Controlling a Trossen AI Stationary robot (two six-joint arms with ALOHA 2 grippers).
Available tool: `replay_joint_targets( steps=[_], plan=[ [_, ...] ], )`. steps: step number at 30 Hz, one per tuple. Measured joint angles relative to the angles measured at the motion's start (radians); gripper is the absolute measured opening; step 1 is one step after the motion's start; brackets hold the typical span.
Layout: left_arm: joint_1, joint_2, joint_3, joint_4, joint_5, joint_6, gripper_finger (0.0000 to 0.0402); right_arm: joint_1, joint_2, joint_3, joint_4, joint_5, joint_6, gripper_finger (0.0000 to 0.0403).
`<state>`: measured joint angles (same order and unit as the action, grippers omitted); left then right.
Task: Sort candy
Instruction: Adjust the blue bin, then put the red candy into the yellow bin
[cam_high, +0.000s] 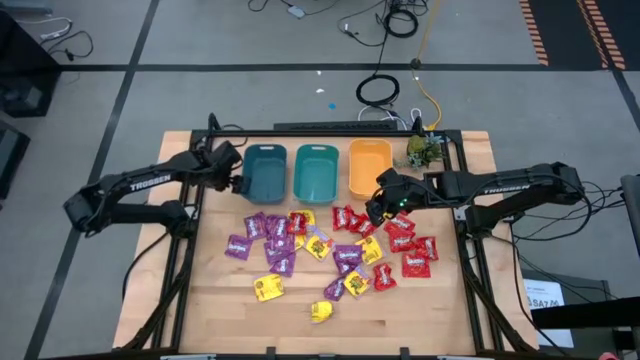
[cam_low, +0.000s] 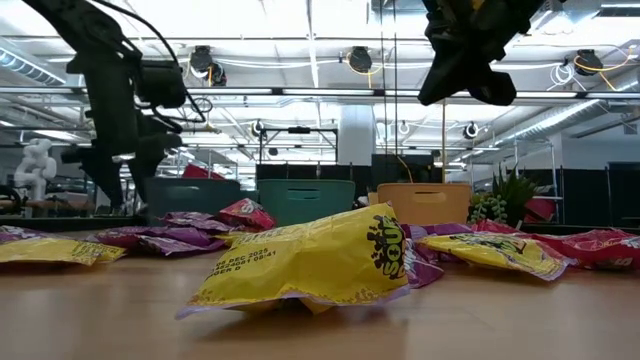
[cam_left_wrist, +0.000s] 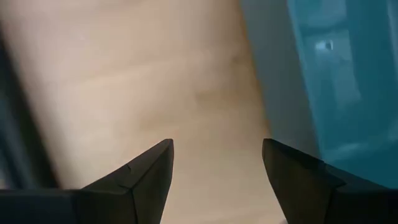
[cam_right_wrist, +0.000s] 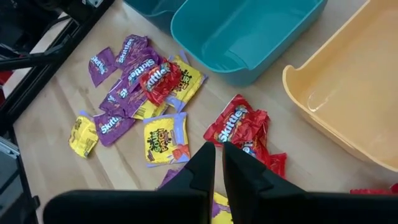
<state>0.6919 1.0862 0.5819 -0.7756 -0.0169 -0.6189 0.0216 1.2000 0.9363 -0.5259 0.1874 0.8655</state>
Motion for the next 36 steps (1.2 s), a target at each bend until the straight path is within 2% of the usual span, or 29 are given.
replay_joint_targets(
  steps=[7, 14, 19, 24, 30, 36],
  plan=[
    [-0.008, -0.01, 0.003, -0.011, 0.015, -0.004, 0.0255, 0.0, 0.0, 0.0, -0.001, -0.004, -0.031, 0.0025],
    [-0.008, -0.093, 0.101, -0.163, -0.107, 0.009, 0.0255, 0.0, 0.0, 0.0, -0.003, -0.004, -0.04, 0.0025],
    [-0.043, -0.21, 0.175, -0.175, -0.058, 0.086, 0.0255, 0.0, 0.0, 0.0, -0.076, -0.005, -0.022, 0.0025],
    [-0.124, -0.362, 0.198, -0.102, -0.045, 0.15, 0.0255, 0.0, 0.0, 0.0, -0.269, -0.006, 0.089, 0.0025],
    [-0.276, -0.522, 0.198, 0.07, 0.046, 0.225, 0.0255, 0.007, 0.0, -0.001, -0.41, 0.0, 0.211, 0.0025],
    [-0.477, -0.55, 0.198, 0.22, 0.036, 0.244, 0.0255, 0.03, 0.0, -0.001, -0.492, 0.099, 0.307, 0.0025]
  ],
)
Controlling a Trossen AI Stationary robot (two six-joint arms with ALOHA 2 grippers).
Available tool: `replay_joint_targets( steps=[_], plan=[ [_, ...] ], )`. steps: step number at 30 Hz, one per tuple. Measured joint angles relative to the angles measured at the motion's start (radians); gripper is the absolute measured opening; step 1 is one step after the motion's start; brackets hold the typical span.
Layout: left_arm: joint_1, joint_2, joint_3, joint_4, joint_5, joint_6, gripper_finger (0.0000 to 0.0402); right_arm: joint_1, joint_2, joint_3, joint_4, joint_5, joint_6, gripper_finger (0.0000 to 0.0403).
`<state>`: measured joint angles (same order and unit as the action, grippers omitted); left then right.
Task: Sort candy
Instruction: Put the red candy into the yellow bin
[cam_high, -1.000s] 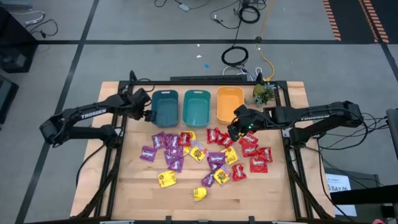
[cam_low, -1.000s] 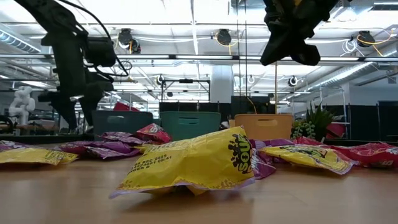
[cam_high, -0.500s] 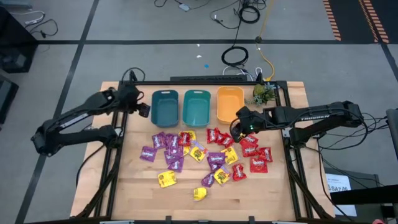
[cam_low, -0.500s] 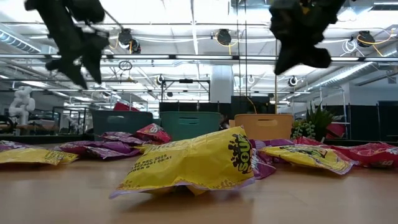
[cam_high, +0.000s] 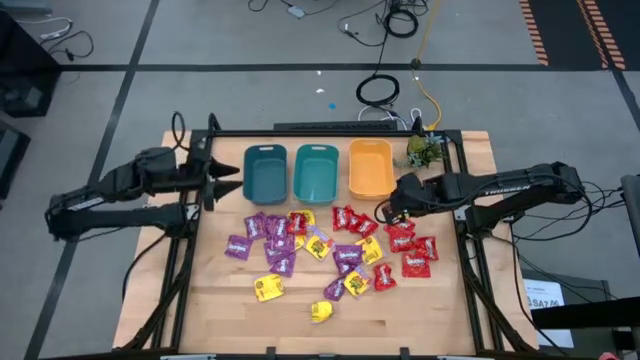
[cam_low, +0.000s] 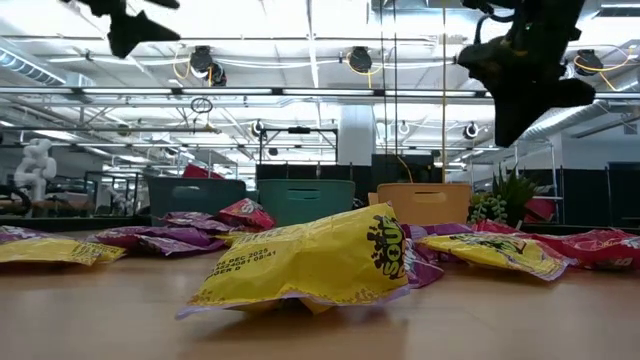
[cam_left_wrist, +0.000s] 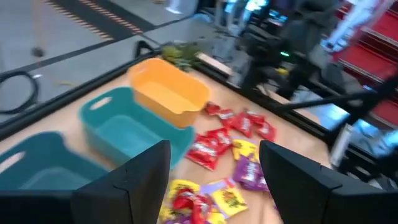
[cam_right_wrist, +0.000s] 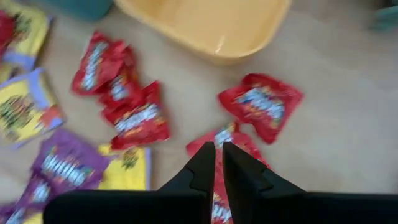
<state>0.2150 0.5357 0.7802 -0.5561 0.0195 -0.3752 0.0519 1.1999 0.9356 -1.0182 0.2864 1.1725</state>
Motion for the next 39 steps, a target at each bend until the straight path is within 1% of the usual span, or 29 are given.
replay_joint_targets(
  steps=[2, 4, 6, 10, 13, 18, 21, 22, 25, 29, 32, 33, 34, 37, 39],
  plan=[
    [-0.078, 0.033, 0.0, 0.038, -0.06, 0.0, 0.0255, 0.004, 0.0, 0.0, -0.025, 0.031, 0.025, 0.0029],
    [-0.158, 0.082, -0.001, 0.07, -0.148, -0.003, 0.0255, 0.004, 0.0, 0.0, -0.036, 0.033, 0.021, 0.0037],
    [-0.235, 0.143, -0.001, 0.133, -0.214, 0.0, 0.0255, 0.004, 0.0, 0.0, -0.036, 0.037, 0.007, 0.0052],
    [-0.357, 0.262, -0.002, 0.27, -0.317, 0.025, 0.0255, 0.004, 0.0, 0.0, -0.049, 0.064, -0.003, 0.0096],
    [-0.417, 0.321, -0.002, 0.33, -0.368, 0.026, 0.0255, 0.005, 0.003, 0.0, -0.067, 0.092, 0.016, 0.0134],
    [-0.471, 0.355, -0.002, 0.295, -0.364, 0.018, 0.0255, 0.015, 0.011, -0.027, -0.061, 0.101, 0.021, 0.0191],
    [-0.474, 0.357, -0.002, 0.238, -0.319, 0.018, 0.0255, 0.025, 0.011, -0.044, -0.054, 0.1, 0.016, 0.0213],
    [-0.474, 0.357, -0.002, 0.228, -0.306, 0.012, 0.0255, 0.028, 0.011, -0.045, -0.055, 0.101, 0.011, 0.0218],
    [-0.475, 0.361, -0.002, 0.227, -0.304, -0.079, 0.0255, 0.03, 0.011, -0.045, -0.051, 0.101, -0.014, 0.0227],
    [-0.476, 0.37, -0.002, 0.236, -0.236, -0.028, 0.0255, 0.03, 0.011, -0.045, -0.046, 0.105, -0.035, 0.0228],
    [-0.476, 0.375, -0.002, 0.242, -0.221, -0.029, 0.0255, 0.03, 0.011, -0.045, -0.043, 0.107, -0.036, 0.0229],
    [-0.476, 0.379, -0.007, 0.256, -0.212, -0.025, 0.0255, 0.03, 0.011, -0.045, -0.043, 0.107, -0.035, 0.0229],
    [-0.475, 0.379, -0.028, 0.304, -0.2, -0.01, 0.0255, 0.03, 0.011, -0.045, -0.04, 0.107, -0.035, 0.0229],
    [-0.476, 0.379, -0.131, 0.541, -0.133, 0.046, 0.0255, 0.03, 0.011, -0.046, -0.018, 0.107, -0.033, 0.0229],
    [-0.476, 0.378, -0.215, 0.682, -0.114, 0.044, 0.0255, 0.03, 0.011, -0.046, -0.005, 0.108, -0.032, 0.0229]
  ],
)
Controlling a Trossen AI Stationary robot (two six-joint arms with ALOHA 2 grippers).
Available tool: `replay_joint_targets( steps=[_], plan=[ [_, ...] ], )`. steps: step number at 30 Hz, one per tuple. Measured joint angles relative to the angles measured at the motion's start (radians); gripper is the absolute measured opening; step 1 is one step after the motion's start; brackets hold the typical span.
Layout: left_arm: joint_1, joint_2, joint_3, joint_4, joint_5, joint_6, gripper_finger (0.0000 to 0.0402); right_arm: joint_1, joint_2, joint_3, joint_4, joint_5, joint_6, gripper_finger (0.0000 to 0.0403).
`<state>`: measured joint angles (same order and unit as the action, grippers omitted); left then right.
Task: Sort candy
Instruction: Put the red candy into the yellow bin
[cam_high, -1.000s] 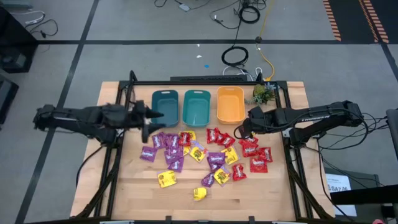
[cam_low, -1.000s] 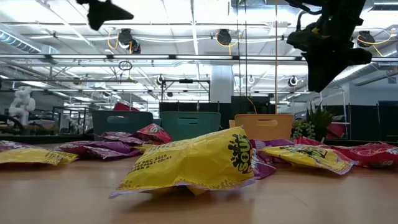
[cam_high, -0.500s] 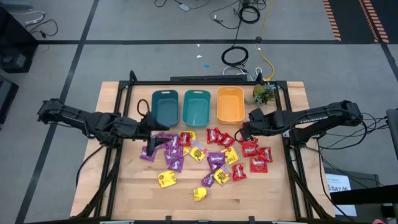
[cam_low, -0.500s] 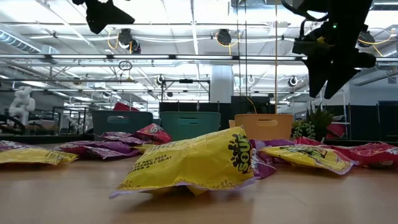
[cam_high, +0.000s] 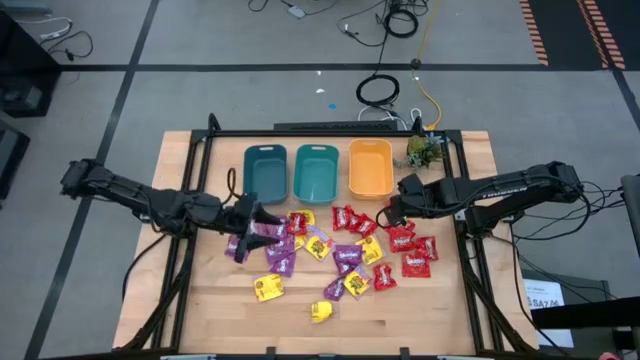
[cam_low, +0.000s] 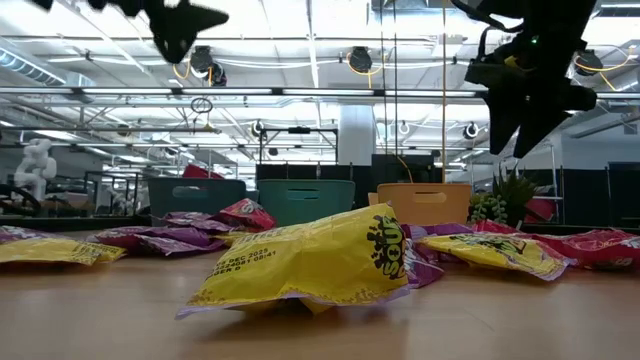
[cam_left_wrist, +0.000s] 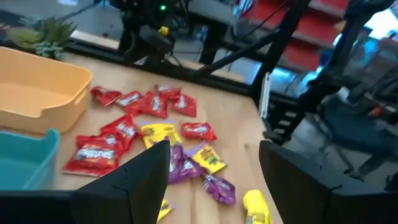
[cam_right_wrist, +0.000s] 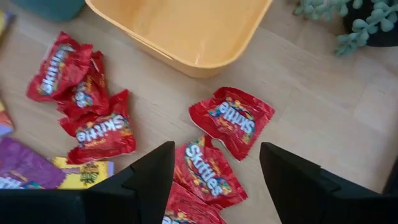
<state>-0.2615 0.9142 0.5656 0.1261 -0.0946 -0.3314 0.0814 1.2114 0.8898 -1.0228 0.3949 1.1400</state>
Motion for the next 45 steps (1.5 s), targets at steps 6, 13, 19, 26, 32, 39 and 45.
replay_joint_targets(
  steps=[6, 13, 19, 26, 32, 39, 45],
  plan=[
    [0.004, -0.014, -0.172, 0.269, 0.049, -0.024, 0.0255, -0.011, 0.027, -0.036, 0.029, 0.051, 0.041, 0.0229],
    [0.019, -0.058, -0.211, 0.287, 0.071, -0.029, 0.0255, -0.067, 0.059, -0.169, 0.169, -0.008, 0.079, 0.0229],
    [0.091, -0.11, -0.212, 0.24, 0.195, -0.021, 0.0255, -0.139, 0.059, -0.286, 0.343, -0.037, 0.055, 0.0229],
    [0.191, -0.147, -0.212, 0.159, 0.353, 0.008, 0.0255, -0.173, 0.064, -0.4, 0.517, -0.05, 0.082, 0.0214],
    [0.196, -0.149, -0.212, 0.159, 0.352, 0.049, 0.0255, -0.154, 0.092, -0.403, 0.455, -0.094, 0.117, 0.0107],
    [0.196, -0.149, -0.212, 0.156, 0.347, 0.053, 0.0255, -0.078, 0.045, -0.334, 0.335, -0.141, 0.277, 0.0022],
    [0.196, -0.149, -0.212, 0.156, 0.346, 0.055, 0.0255, -0.021, 0.034, -0.116, 0.049, -0.084, 0.328, 0.0003]
  ],
)
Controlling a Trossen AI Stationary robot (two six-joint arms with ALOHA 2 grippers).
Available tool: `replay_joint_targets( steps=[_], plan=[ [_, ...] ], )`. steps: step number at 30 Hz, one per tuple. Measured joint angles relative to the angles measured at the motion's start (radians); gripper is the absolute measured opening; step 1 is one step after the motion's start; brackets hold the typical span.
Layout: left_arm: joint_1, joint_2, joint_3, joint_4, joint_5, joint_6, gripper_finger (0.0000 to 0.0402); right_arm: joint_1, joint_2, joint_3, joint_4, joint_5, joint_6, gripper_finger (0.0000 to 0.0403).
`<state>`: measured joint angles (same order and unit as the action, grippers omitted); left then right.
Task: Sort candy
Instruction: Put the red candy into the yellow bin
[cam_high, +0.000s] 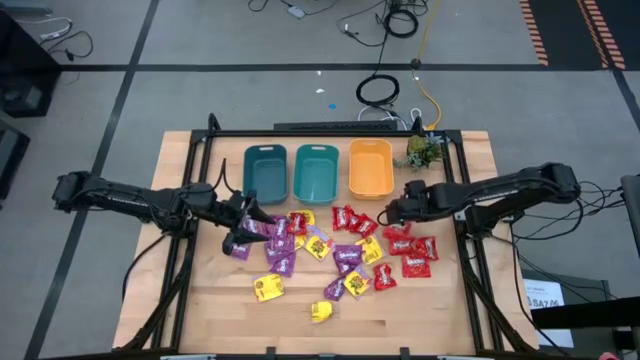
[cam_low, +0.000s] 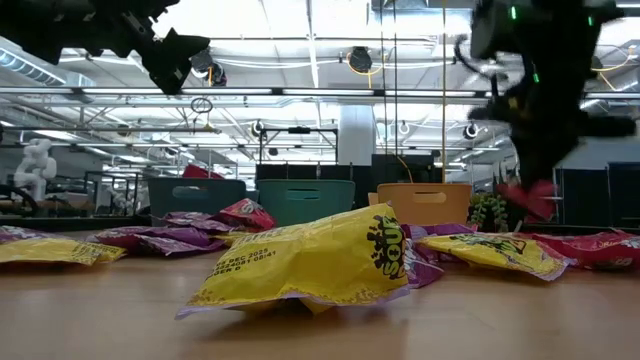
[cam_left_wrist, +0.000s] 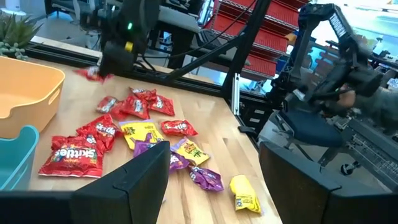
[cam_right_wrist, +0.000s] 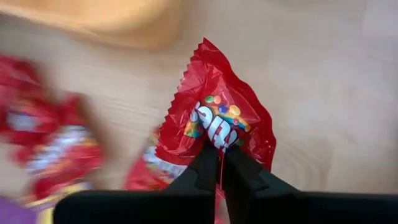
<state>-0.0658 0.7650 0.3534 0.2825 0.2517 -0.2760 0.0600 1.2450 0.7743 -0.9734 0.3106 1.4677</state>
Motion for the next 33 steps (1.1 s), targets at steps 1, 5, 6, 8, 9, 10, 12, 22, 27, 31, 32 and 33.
replay_joint_targets(
  steps=[1, 5, 6, 8, 9, 10, 12, 22, 27, 31, 32, 33],
  plan=[
    [0.0, 0.0, 0.0, 0.0, 0.0, 0.002, 0.0255, 0.01, 0.0, 0.041, -0.036, 0.022, 0.011, 0.0002],
    [0.0, 0.0, 0.0, 0.0, 0.004, 0.003, 0.0255, 0.037, 0.0, 0.189, -0.191, 0.108, 0.072, 0.0002],
    [0.0, 0.0, 0.0, 0.0, 0.01, 0.003, 0.0255, 0.041, -0.001, 0.219, -0.207, 0.124, 0.079, 0.0001],
    [0.0, 0.0, 0.0, -0.003, 0.018, 0.003, 0.0255, 0.048, -0.001, 0.271, -0.229, 0.146, 0.082, 0.0001],
    [0.0, 0.0, 0.0, -0.009, 0.02, 0.004, 0.0255, 0.051, -0.001, 0.292, -0.231, 0.155, 0.081, 0.0001],
    [0.0, 0.0, 0.0, -0.018, 0.02, 0.004, 0.0255, 0.055, -0.001, 0.311, -0.229, 0.161, 0.08, 0.0001],
    [0.0, 0.0, 0.0, -0.04, 0.021, 0.003, 0.0255, 0.056, -0.001, 0.341, -0.227, 0.163, 0.078, 0.0001],
    [0.0, 0.0, 0.0, -0.065, 0.0, -0.067, 0.0255, 0.049, 0.001, 0.368, -0.111, 0.242, -0.05, 0.0001],
    [0.0, 0.0, 0.0, -0.052, -0.152, -0.123, 0.0255, 0.015, 0.01, 0.368, 0.056, 0.297, -0.215, 0.0001],
    [0.0, 0.007, 0.0, -0.064, -0.261, -0.259, 0.0255, -0.048, 0.024, 0.368, 0.098, 0.266, -0.35, 0.0001],
    [-0.001, 0.014, 0.004, -0.084, -0.278, -0.283, 0.0255, -0.072, 0.026, 0.368, 0.094, 0.254, -0.376, 0.0001],
    [-0.002, 0.022, 0.017, -0.117, -0.291, -0.301, 0.0255, -0.097, 0.029, 0.368, 0.091, 0.237, -0.409, 0.0001]
  ],
)
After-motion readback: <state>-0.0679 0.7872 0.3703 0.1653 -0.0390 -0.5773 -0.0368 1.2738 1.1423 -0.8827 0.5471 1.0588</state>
